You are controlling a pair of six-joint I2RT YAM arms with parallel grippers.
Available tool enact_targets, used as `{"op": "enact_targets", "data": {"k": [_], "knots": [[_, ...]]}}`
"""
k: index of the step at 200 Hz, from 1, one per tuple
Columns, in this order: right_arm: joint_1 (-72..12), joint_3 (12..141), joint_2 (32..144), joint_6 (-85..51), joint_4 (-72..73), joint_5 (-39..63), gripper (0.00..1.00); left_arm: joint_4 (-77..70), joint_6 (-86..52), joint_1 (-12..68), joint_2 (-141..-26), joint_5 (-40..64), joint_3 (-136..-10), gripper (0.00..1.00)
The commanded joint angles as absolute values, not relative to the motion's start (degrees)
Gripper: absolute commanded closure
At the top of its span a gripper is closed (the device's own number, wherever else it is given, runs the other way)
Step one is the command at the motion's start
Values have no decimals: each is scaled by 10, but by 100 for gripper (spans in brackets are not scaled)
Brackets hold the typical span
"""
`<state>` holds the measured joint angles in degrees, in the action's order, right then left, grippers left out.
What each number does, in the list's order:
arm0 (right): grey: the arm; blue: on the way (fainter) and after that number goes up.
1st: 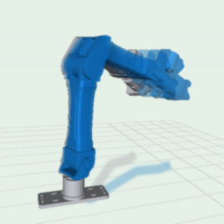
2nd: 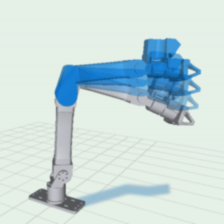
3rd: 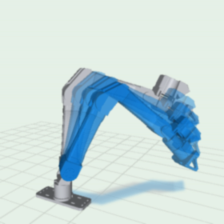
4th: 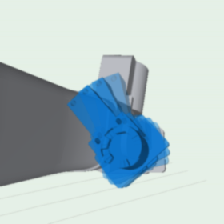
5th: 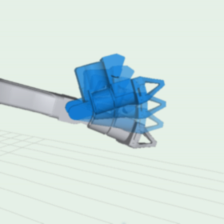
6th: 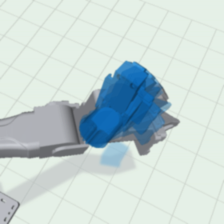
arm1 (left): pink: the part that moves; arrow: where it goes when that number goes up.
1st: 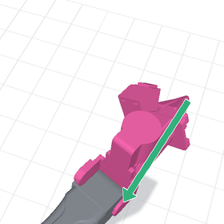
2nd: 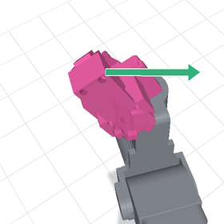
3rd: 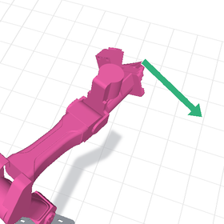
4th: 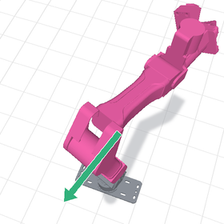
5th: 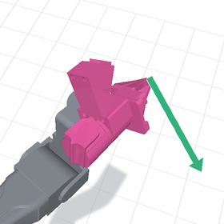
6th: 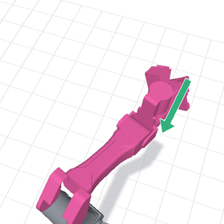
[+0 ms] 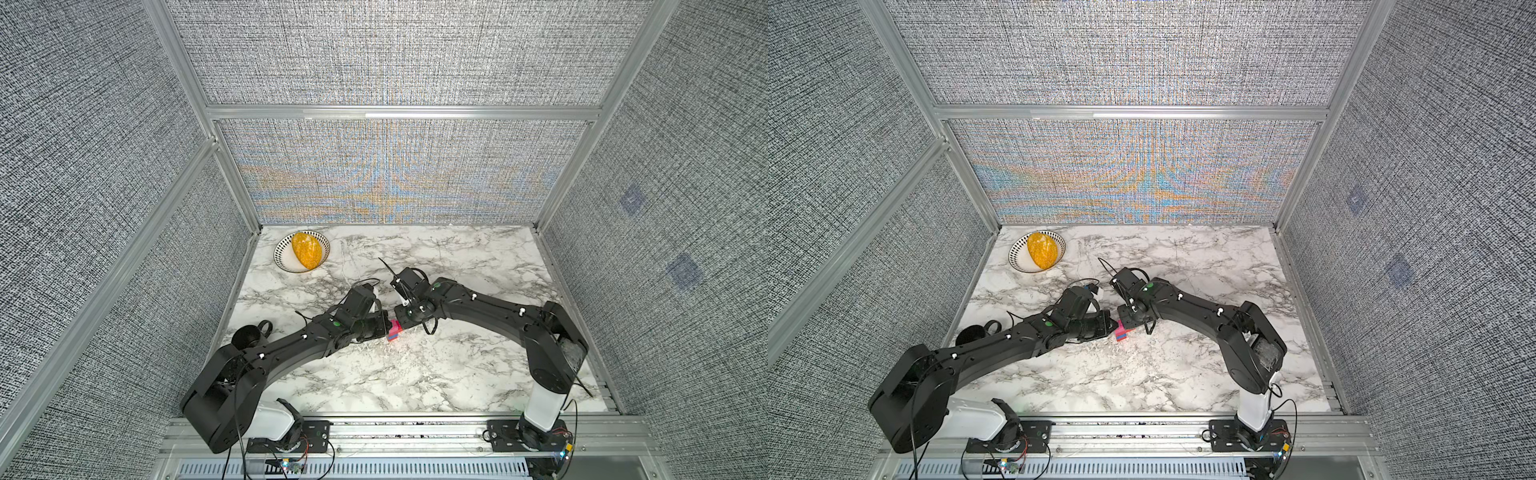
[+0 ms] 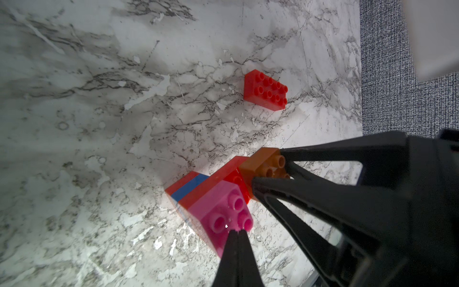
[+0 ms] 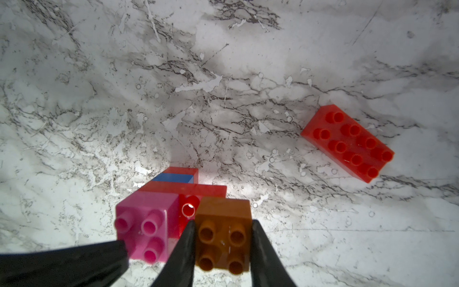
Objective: Assemble the letter p with lego
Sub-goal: Assemble the lego brick with the lego brick.
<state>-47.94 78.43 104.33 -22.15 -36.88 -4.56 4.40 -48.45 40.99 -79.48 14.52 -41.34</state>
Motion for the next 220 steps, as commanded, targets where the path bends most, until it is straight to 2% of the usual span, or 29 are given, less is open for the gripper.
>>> {"op": "enact_targets", "data": {"k": [1, 32, 68, 98, 185, 220], "knots": [[-478, 782, 1047, -216, -392, -45, 83, 94, -480, 409, -795, 136, -408, 100], [-477, 782, 1048, -215, -393, -42, 80, 94, -480, 409, -795, 137, -408, 100], [-478, 785, 1044, -217, -390, -39, 64, 93, -479, 409, -796, 137, -409, 100], [-478, 789, 1037, -220, -387, -38, 56, 93, -479, 409, -796, 137, -408, 100], [-470, 796, 1008, -222, -384, -48, 49, 92, -475, 409, -795, 136, -408, 100], [-439, 780, 968, -203, -377, -56, 48, 90, -468, 408, -795, 135, -411, 100]]}}
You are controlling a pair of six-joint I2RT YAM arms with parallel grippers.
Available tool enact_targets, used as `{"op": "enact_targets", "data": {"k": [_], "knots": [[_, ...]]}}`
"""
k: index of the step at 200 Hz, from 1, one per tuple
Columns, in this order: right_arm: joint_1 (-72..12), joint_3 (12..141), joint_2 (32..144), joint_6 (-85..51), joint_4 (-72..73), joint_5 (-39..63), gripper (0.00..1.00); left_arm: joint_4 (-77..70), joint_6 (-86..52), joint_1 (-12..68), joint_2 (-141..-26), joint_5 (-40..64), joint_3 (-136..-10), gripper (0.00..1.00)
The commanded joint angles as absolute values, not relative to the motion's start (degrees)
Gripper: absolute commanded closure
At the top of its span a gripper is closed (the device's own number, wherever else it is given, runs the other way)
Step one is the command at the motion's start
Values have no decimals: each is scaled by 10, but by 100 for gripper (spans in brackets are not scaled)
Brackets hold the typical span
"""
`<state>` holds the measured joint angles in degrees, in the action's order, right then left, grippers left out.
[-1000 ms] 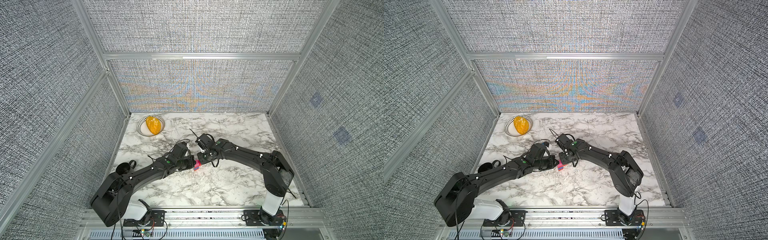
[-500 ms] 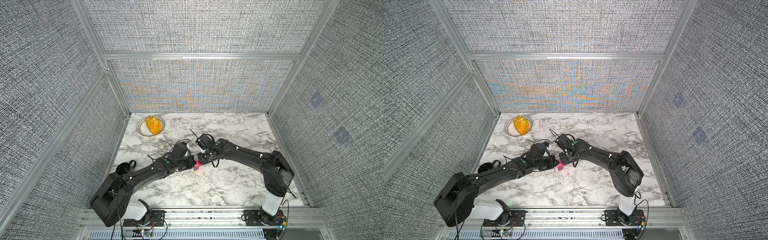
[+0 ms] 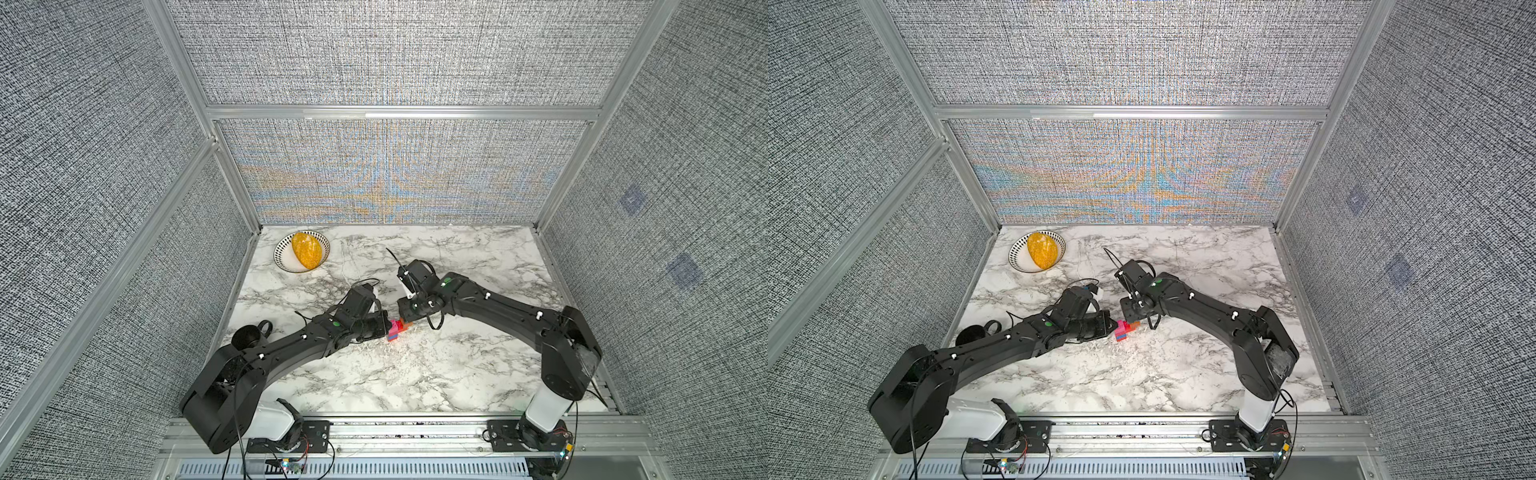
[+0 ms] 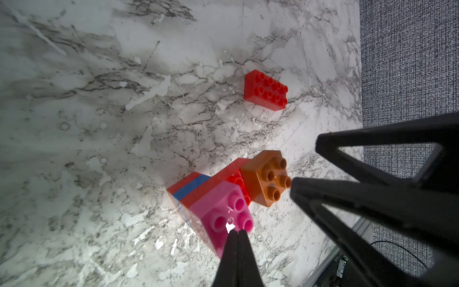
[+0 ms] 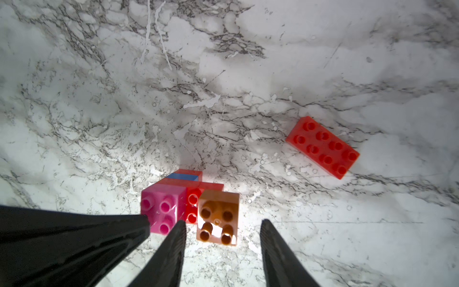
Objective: Assemble the letter p with lego
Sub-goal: Assemble the lego brick with the lego brick, then pick up the lego brick from the center of the board.
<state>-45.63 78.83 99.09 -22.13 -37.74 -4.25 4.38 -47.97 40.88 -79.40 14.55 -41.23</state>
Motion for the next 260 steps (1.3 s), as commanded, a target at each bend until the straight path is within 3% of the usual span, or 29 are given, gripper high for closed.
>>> {"op": "enact_targets", "data": {"k": [1, 98, 225, 260], "knots": [[-437, 779, 966, -202, -376, -55, 48, 90, -468, 409, -795, 135, -411, 100], [-309, 685, 870, 59, -313, -50, 46, 97, -429, 408, -810, 147, -447, 100], [-300, 635, 851, 126, -285, 6, 45, 101, -419, 407, -789, 144, -457, 100], [-301, 617, 847, 196, -279, 48, 45, 99, -412, 405, -749, 115, -448, 100]]}}
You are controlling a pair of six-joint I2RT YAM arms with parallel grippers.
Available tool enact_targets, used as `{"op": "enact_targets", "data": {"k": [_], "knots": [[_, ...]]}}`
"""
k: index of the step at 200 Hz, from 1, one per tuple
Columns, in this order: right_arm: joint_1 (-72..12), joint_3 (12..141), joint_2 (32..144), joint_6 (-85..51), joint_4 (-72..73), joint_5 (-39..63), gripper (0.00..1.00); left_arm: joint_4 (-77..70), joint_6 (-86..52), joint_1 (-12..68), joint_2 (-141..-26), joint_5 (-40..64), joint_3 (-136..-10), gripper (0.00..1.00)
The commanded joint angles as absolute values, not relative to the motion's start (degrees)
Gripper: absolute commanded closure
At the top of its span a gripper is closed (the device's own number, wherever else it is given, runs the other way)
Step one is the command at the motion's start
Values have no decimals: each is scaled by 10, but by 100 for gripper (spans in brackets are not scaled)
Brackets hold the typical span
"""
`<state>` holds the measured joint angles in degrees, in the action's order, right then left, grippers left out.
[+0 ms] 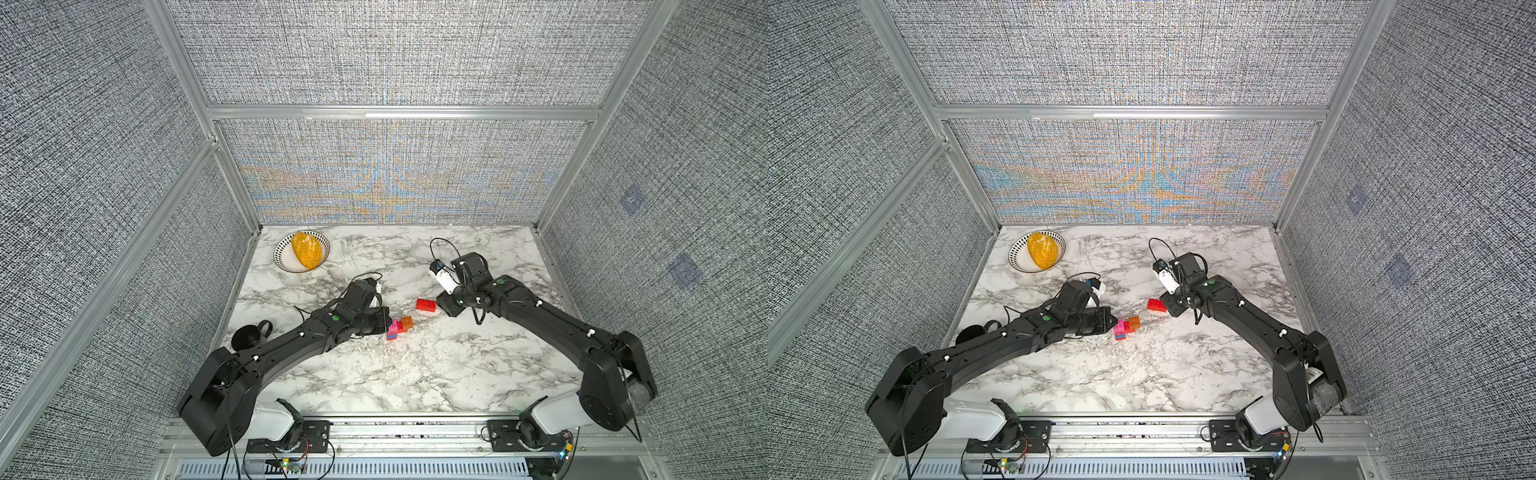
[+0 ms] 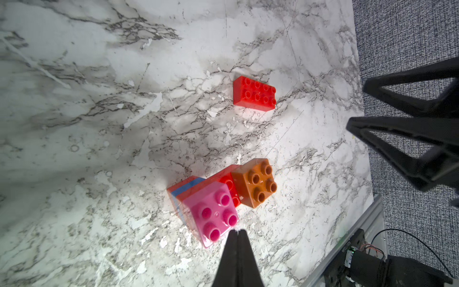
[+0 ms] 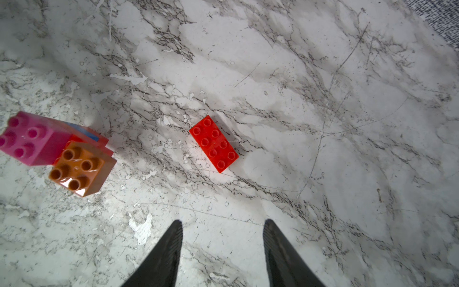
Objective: Assemble the letter p with lego
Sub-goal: Pick up the lego brick from the center of the board.
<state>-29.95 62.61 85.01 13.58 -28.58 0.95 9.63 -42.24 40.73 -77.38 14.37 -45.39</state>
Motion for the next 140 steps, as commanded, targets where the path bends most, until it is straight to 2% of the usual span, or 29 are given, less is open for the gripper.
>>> {"op": "enact_targets", "data": {"k": [1, 39, 60, 78, 86, 140], "knots": [[-301, 616, 847, 201, -279, 49, 45, 99, -412, 405, -747, 113, -447, 100], [-300, 623, 872, 350, -274, 83, 43, 86, -422, 380, -678, 86, -407, 100], [-300, 680, 929, 406, -321, 84, 43, 92, -421, 355, -652, 96, -391, 73], [-301, 724, 978, 433, -347, 76, 43, 90, -421, 334, -629, 106, -376, 56], [-301, 740, 998, 439, -347, 75, 43, 91, -421, 324, -619, 110, -372, 52], [-301, 806, 1090, 446, -353, 63, 43, 98, -415, 286, -585, 135, -354, 49]]}}
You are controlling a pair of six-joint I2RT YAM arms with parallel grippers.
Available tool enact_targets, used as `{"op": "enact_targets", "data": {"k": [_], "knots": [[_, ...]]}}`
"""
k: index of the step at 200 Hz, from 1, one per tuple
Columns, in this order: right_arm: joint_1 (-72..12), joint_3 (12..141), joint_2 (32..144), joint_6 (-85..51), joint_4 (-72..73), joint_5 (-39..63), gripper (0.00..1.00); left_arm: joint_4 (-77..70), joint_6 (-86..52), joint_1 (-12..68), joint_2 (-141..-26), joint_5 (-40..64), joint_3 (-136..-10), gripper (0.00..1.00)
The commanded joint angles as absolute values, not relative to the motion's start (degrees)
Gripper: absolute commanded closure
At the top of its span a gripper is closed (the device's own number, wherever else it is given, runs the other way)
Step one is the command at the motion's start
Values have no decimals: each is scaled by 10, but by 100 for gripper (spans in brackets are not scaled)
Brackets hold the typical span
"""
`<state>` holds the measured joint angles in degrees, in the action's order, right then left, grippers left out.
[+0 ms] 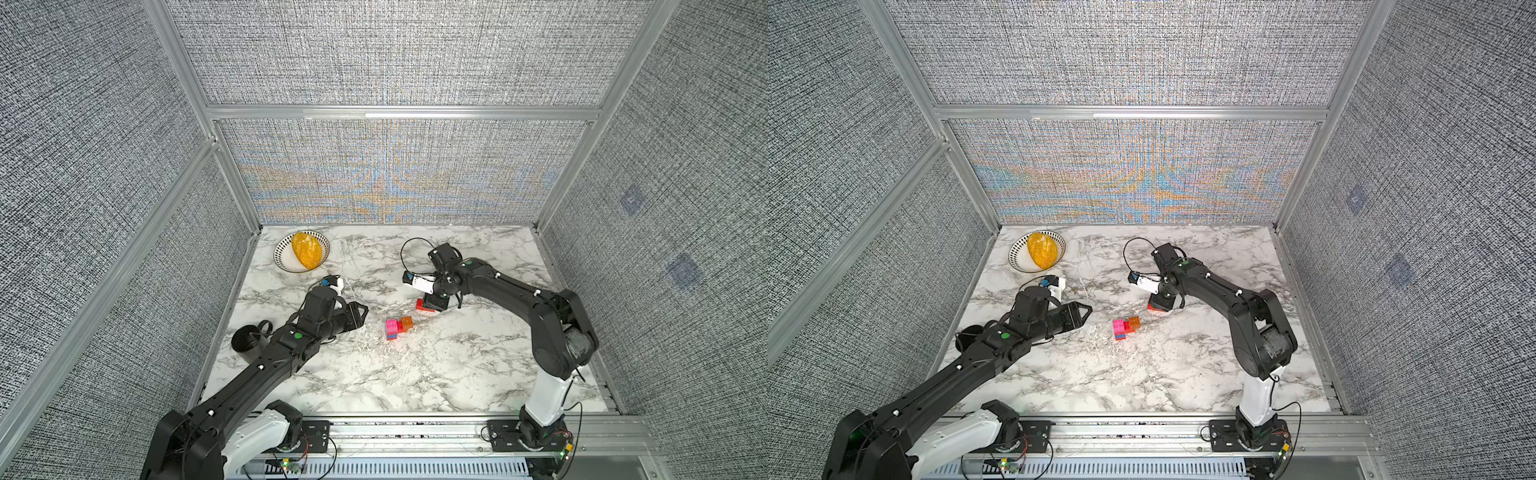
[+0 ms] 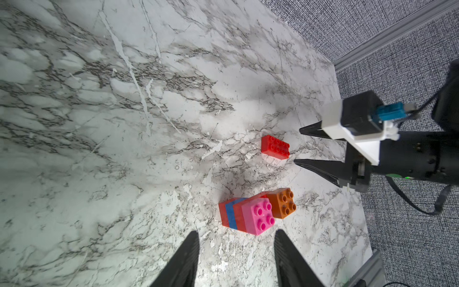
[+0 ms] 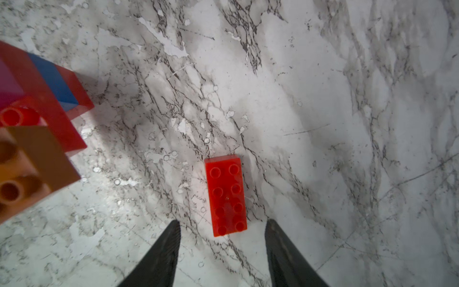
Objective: Assemble the letter p with lego
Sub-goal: Pick up the lego brick from the center of the board.
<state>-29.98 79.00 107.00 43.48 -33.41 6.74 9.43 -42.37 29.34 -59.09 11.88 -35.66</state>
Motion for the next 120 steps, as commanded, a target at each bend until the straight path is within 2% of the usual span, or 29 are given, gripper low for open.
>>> {"op": "enact_targets", "data": {"k": [1, 120], "knots": [[-301, 806, 1091, 446, -354, 63, 43, 98, -414, 286, -585, 136, -353, 49], [-312, 830, 1149, 431, -368, 29, 45, 105, -413, 278, -574, 140, -342, 52]]}}
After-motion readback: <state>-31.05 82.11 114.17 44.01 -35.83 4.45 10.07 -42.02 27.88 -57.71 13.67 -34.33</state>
